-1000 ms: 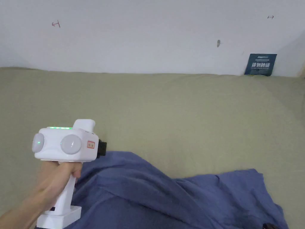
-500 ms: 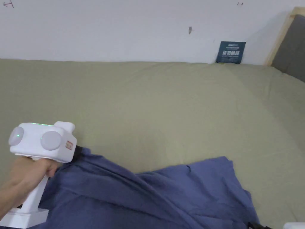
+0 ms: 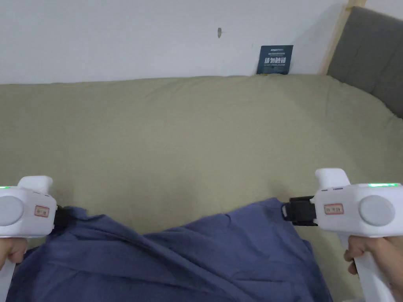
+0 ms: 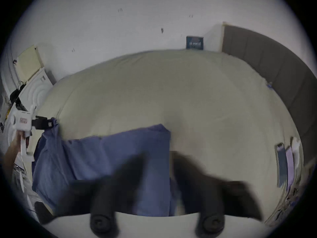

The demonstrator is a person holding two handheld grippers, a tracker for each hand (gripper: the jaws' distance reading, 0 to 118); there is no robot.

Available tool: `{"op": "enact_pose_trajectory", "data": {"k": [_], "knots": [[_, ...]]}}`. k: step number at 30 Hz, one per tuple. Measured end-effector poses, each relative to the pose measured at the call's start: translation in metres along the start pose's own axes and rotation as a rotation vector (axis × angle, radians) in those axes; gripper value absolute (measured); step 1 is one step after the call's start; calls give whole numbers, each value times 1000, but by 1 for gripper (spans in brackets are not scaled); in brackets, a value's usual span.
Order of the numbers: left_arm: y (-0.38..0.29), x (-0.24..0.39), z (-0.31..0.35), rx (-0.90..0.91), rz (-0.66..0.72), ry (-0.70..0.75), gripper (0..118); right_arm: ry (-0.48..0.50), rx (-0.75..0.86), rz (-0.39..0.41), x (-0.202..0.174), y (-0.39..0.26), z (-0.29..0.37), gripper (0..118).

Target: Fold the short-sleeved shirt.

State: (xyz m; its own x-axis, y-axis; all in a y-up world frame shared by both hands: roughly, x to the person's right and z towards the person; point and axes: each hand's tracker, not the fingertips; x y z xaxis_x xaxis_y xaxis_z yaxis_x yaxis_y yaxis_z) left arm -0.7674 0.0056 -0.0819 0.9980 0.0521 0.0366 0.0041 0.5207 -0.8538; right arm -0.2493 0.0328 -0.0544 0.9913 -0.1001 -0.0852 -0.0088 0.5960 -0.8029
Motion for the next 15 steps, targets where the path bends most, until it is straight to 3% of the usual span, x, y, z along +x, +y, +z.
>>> {"op": "enact_pose_trajectory", "data": {"k": [1, 8, 10, 11, 13, 15], "knots": [[-1, 0, -1, -1, 0, -1, 4, 21, -88, -3, 1, 8, -21, 114], [-1, -2, -8, 8, 15, -9, 4, -43, -144, 21, -2, 17, -82, 112], [-2, -4, -9, 8, 18, -11, 4, -76, -193, 64, -6, 12, -92, 111], [-2, -4, -9, 9, 18, -11, 4, -134, -170, 106, -7, 10, -91, 100], [-3, -5, -7, 13, 23, -9, 4, -80, -141, 90, -8, 11, -76, 89], [-3, -6, -2, 10, 17, -1, 4, -42, -101, 113, -13, 11, -54, 30]]}}
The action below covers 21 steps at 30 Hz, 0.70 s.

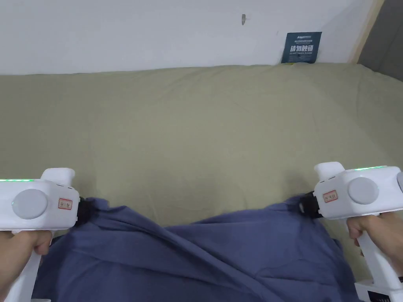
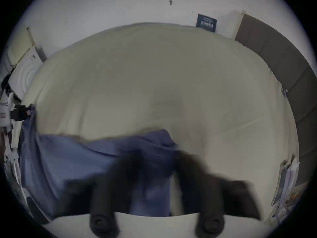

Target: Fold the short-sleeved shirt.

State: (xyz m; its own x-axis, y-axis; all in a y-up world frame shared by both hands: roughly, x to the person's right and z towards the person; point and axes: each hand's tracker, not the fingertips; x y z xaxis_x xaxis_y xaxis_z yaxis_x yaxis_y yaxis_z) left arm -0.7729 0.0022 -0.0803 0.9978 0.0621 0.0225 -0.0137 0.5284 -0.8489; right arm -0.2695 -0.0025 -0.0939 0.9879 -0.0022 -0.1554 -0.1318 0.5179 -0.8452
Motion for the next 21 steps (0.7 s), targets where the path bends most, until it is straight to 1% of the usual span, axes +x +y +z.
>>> {"op": "enact_pose_trajectory", "data": {"k": [1, 2, 3, 6, 10, 14, 17, 21], "knots": [[-1, -1, 5, -2, -3, 7, 4, -12, 26, 11, -4, 0, 9, 4], [-4, -2, 13, 6, -3, 16, 4, -9, 17, 29, -5, 3, 17, 4], [-5, -5, 22, 16, 0, 24, 4, 17, 13, 36, -5, 7, 26, 4], [-7, -17, 59, 65, 41, 34, 4, 14, 61, 47, 1, 9, 70, 4], [-12, -34, 148, 156, 34, 69, 4, 47, 135, 36, 0, 6, 146, 4], [-13, -50, 237, 273, 86, 66, 4, 55, 238, 38, -3, 5, 223, 4], [-14, -49, 296, 352, 73, 94, 4, 84, 298, 33, -5, 11, 272, 4], [-12, -47, 363, 475, 82, 108, 4, 89, 403, 27, -10, 25, 336, 4]]}}
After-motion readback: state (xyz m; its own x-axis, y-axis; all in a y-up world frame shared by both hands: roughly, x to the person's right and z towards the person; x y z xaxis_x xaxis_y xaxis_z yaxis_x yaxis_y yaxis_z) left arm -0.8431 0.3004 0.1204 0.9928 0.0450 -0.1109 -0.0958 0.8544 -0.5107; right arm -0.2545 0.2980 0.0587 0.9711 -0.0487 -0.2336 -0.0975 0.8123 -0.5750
